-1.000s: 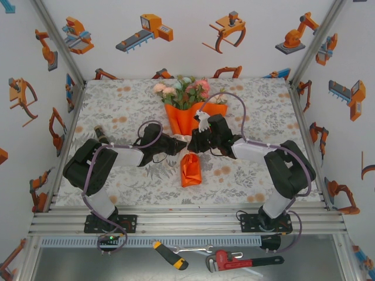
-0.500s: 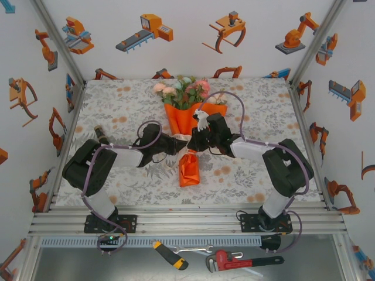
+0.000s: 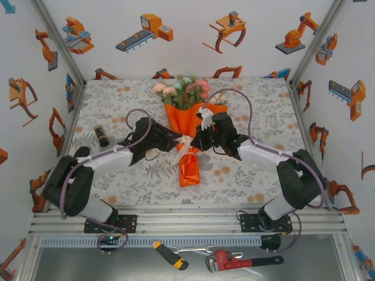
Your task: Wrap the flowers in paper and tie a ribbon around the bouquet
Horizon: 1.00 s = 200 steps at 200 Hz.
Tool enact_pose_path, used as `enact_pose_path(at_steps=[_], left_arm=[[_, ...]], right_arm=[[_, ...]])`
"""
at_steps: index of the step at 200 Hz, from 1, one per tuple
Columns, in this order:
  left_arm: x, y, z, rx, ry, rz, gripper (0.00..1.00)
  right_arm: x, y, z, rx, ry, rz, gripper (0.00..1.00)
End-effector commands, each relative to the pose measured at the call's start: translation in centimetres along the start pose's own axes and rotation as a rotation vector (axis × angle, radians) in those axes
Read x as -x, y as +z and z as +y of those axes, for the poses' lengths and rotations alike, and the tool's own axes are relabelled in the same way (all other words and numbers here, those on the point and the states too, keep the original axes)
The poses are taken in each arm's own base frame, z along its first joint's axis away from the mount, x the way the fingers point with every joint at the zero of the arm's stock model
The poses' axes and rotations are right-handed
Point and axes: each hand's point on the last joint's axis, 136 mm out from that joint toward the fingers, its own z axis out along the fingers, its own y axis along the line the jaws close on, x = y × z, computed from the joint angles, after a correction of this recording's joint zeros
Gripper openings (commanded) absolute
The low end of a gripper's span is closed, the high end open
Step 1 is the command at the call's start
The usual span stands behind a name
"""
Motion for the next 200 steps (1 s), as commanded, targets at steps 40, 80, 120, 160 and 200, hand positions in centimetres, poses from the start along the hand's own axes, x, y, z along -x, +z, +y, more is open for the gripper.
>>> enact_pose_path(at_steps=[40, 80, 120, 160, 200], left_arm=[[5.1, -5.7, 0.4, 0.305, 0.841, -0.147, 0.44], [-1.3, -3.0, -0.8, -0.068, 0.794, 0.167, 0.42], [-4.8, -2.2, 0.1, -0.233, 0.902, 0.316, 0.65], [-6.3, 0.1, 1.2, -0.298, 0.975, 0.371, 0.76], [-6.4, 1.7, 1.0, -0.353, 0.946, 0.357, 0.67]], right_arm=[[-1.5, -3.2, -0.9, -0.109, -0.102, 0.076, 0.00], [-1.3, -3.5, -0.8, -0.110, -0.108, 0.067, 0.00], [-0.7, -3.4, -0.5, -0.099, -0.104, 0.048, 0.00], [-0.4, -3.3, -0.3, -0.089, -0.101, 0.045, 0.00], [-0.7, -3.2, -0.3, -0.086, -0.096, 0.055, 0.00]])
